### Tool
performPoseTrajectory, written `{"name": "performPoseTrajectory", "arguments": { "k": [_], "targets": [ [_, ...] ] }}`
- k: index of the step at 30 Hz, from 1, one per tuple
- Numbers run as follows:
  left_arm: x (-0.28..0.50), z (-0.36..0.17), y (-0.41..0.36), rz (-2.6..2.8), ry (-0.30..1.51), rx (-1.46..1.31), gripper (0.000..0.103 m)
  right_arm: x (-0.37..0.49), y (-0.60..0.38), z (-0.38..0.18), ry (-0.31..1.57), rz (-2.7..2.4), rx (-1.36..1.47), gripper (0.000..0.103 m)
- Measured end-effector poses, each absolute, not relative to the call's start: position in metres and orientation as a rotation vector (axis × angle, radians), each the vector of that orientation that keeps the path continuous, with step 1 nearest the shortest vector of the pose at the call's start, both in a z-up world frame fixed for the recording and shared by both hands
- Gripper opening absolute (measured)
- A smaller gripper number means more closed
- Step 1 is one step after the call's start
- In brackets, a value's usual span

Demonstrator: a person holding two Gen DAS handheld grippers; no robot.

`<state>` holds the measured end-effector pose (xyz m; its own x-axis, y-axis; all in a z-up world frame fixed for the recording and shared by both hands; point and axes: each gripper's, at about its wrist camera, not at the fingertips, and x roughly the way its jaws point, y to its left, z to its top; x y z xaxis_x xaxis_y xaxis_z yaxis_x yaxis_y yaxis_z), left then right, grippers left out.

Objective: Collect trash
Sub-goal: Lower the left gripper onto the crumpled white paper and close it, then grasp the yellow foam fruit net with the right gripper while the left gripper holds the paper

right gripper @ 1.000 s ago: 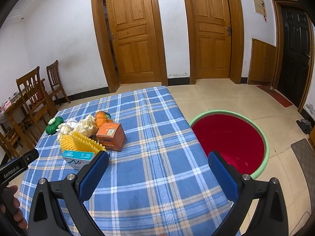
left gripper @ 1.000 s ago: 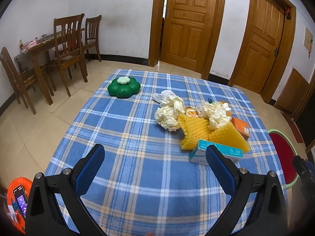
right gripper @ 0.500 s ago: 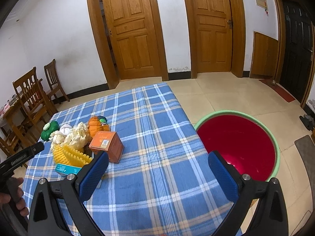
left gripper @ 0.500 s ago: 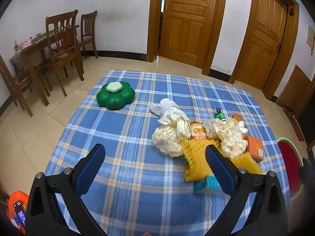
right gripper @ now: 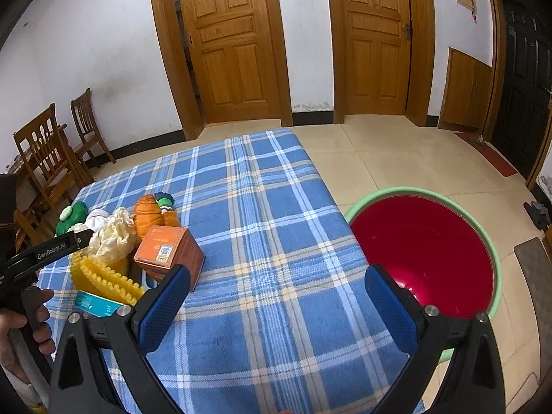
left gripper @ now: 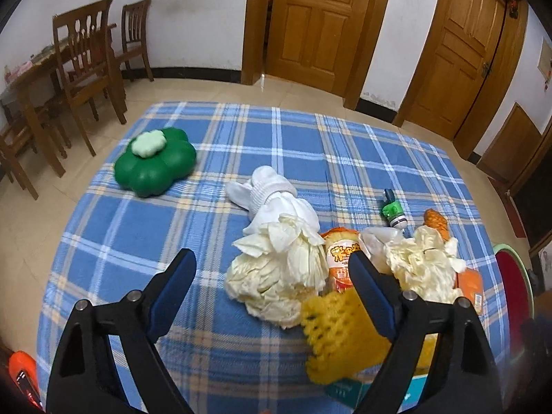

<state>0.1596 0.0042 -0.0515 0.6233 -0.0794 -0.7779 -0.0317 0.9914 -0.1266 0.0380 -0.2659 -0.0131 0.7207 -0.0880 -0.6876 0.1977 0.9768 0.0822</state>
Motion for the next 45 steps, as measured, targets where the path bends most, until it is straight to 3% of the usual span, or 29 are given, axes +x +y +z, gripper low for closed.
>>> {"name": "performPoseTrajectory", "arguments": {
  "k": [4, 8, 13, 27, 45],
  "targets": [
    [0.166, -0.059, 0.007, -0.059, 0.915, -0.163, 0.081, 0.044, -0.264, -0.015, 0.757, -0.154, 0.147, 0.103],
    [0.169, -0.065, 0.007, -0.099, 0.938, -0.192, 0.056, 0.047, -0.261, -0.016, 0.761, -0.146, 0.143, 0.103],
    [0.165, -0.064, 0.010, -0.127, 0.920, -0.219, 0.049, 0.048, -0.257, -0.016, 0.765, -0.138, 0.138, 0.103],
    [0.127, -0.036, 0.044, -0.112, 0.824, -0.296, 0.048, 0.053, -0.236, -0.012, 0.771, -0.075, 0.148, 0.103],
    [0.085, -0.038, 0.080, -0.101, 0.793, -0.357, 0.048, 0.055, -0.181, -0.022, 0.825, 0.123, 0.159, 0.103]
  ]
}}
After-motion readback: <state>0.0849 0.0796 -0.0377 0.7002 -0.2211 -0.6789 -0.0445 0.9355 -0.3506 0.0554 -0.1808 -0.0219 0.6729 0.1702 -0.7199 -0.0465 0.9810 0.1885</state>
